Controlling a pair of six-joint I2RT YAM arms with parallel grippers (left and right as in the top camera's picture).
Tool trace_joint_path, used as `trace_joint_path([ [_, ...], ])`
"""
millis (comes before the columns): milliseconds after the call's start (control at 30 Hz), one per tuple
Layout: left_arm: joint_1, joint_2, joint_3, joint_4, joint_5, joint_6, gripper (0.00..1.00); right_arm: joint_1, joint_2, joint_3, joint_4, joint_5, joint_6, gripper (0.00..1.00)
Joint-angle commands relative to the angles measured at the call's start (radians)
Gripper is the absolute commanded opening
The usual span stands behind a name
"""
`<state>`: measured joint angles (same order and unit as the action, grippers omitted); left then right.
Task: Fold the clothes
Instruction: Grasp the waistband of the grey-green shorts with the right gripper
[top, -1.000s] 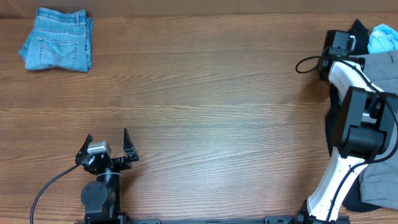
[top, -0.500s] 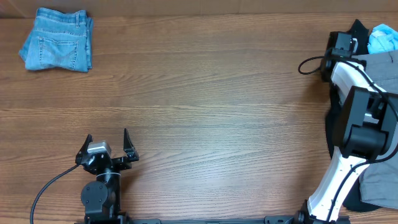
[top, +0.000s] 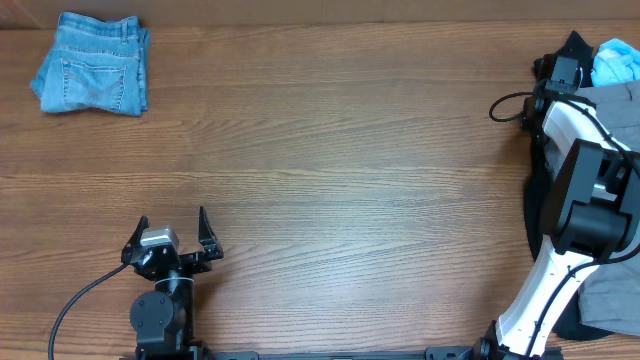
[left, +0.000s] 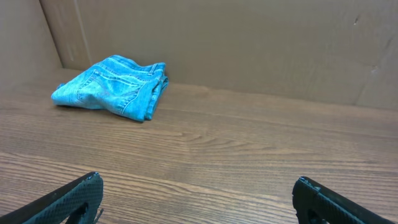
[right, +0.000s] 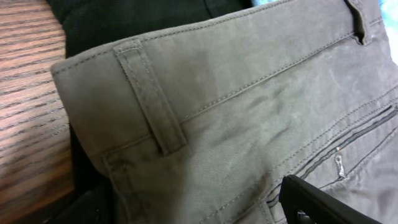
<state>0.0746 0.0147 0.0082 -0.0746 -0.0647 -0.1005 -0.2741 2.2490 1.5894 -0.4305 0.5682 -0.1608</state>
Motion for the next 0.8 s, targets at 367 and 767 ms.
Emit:
trace_joint_path([
  [367,0.011,-0.010,-0.003,0.004,-0.010,0.011,1.00,-0.002,0.035,0.027,-0.010,-0.031,0.005,0.86],
  [767,0.011,-0.010,-0.003,0.004,-0.010,0.011,1.00,0.000,0.050,0.030,0.010,0.060,0.029,0.39],
])
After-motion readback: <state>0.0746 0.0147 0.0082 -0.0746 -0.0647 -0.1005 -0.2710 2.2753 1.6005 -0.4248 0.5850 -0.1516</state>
